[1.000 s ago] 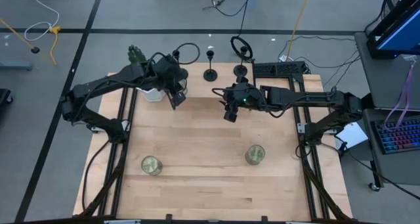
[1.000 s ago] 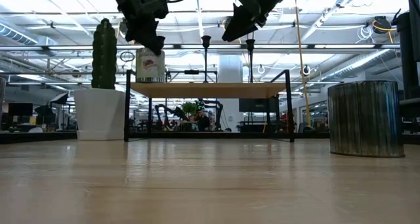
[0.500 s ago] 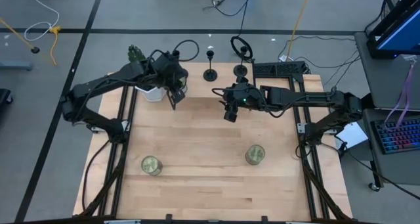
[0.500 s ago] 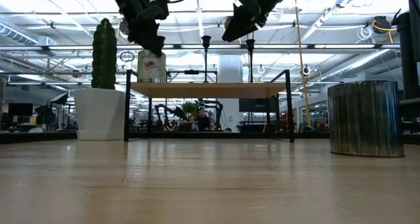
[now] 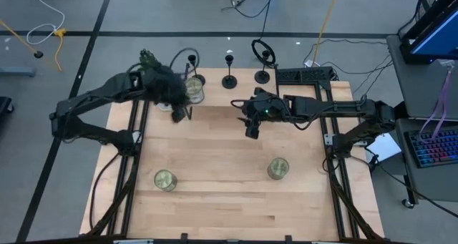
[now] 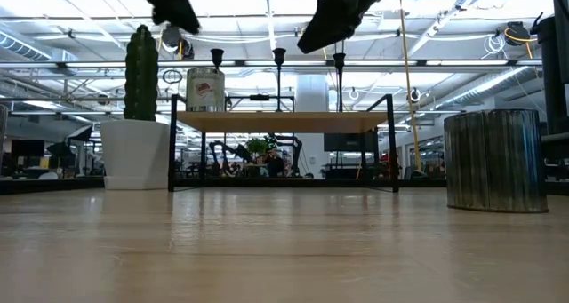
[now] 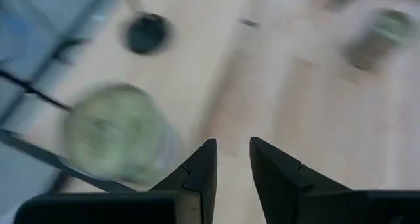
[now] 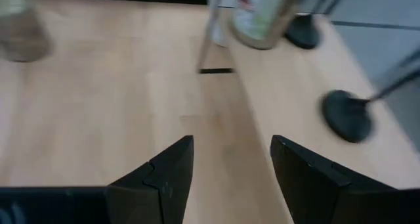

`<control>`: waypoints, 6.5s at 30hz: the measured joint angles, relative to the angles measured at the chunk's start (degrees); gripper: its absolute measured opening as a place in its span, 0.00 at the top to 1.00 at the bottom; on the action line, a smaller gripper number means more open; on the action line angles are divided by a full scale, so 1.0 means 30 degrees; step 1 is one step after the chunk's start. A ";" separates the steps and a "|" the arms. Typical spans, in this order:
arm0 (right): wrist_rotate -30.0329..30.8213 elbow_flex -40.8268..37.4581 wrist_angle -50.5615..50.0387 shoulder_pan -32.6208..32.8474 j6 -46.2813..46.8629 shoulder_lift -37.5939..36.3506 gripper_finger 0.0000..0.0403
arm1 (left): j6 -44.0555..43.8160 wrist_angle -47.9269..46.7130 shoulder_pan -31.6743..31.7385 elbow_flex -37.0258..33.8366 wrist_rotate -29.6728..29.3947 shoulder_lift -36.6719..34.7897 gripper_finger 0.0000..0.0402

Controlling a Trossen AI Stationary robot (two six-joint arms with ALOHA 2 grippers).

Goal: Pick & Place candle stick holders
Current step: Put the left green scented candle on the shelf

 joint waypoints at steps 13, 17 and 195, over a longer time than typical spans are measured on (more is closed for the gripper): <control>-0.1498 -0.2653 0.2025 0.1298 0.0917 0.0022 0.51 | -0.8806 -0.2817 -1.1032 -0.4548 0.2122 -0.1189 0.76; -0.1502 -0.3488 0.2121 0.1398 0.0933 0.0018 0.51 | -1.2015 -0.0454 -1.5338 -0.7324 0.1331 -0.0814 0.76; -0.1473 -1.9190 1.7149 0.3620 0.1682 -0.8881 0.51 | 0.6921 -0.3734 -0.0067 1.2441 0.1996 1.3469 0.93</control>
